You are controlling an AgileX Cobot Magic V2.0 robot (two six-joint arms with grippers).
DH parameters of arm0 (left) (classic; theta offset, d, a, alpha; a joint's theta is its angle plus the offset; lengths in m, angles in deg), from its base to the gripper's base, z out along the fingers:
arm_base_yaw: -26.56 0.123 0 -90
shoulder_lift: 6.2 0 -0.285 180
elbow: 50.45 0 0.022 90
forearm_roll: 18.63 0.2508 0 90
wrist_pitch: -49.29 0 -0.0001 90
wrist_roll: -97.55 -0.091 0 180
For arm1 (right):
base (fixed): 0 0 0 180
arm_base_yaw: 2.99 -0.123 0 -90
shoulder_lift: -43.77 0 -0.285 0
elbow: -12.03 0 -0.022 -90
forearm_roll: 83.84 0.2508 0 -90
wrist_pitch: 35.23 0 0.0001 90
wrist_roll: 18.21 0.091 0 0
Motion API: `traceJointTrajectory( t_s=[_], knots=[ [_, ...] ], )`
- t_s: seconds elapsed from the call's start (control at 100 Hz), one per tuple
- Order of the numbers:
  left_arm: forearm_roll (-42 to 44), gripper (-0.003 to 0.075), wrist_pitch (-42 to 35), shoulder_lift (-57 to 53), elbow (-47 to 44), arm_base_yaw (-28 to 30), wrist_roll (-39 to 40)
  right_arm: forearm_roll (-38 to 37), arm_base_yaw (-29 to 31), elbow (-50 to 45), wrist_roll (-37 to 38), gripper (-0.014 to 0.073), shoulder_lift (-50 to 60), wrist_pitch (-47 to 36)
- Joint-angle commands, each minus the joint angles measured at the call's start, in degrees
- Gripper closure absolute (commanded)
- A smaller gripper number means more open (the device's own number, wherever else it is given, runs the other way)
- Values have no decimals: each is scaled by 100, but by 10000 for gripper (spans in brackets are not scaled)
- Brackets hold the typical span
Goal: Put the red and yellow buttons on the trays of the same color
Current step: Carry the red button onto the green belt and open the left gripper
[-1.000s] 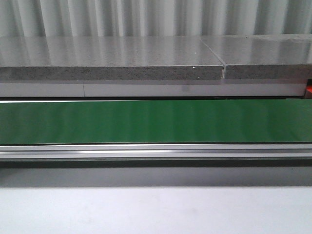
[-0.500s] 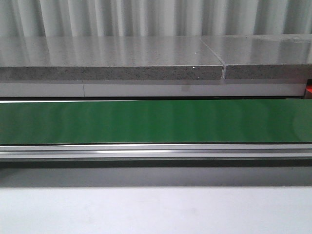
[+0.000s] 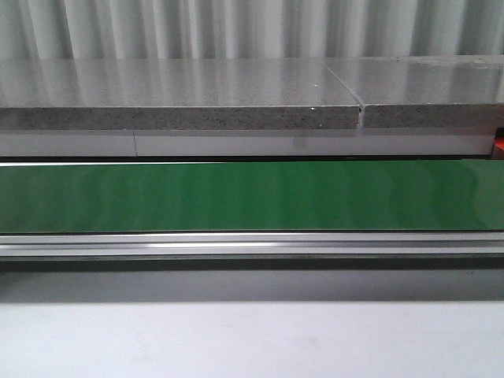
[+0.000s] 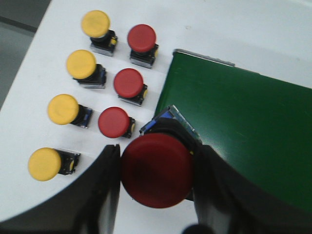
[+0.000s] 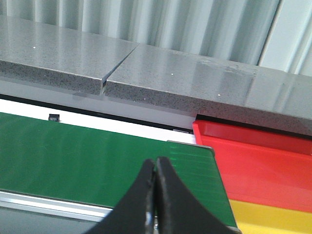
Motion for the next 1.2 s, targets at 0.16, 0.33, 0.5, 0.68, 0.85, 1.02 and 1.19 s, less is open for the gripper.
traceJointTrajectory(
  t_s=[0.16,0.33,0.5,0.68,0.85,1.02,1.19],
  knots=[
    [67,740,86,1015,774,-591,-241,-64,21,33,-2,661,65,-462],
    [293,740,181,1574,932,-730,-254,-64,21,33,-2,661,65,-462],
    [306,740,205,1907,955,-730,-254,-64,21,33,-2,661,65,-462],
    [306,739,225,1938,955,-730,-377,-64,21,33,-2,661,65,-462],
    [306,706,328,1942,955,-730,-383,-64,21,33,-2,661,65,-462],
    [296,339,376,1942,955,-730,-396,-64,21,33,-2,661,65,-462],
    [285,24,362,1910,967,-857,-407,-64,21,33,-2,661,65,-462]
  ],
)
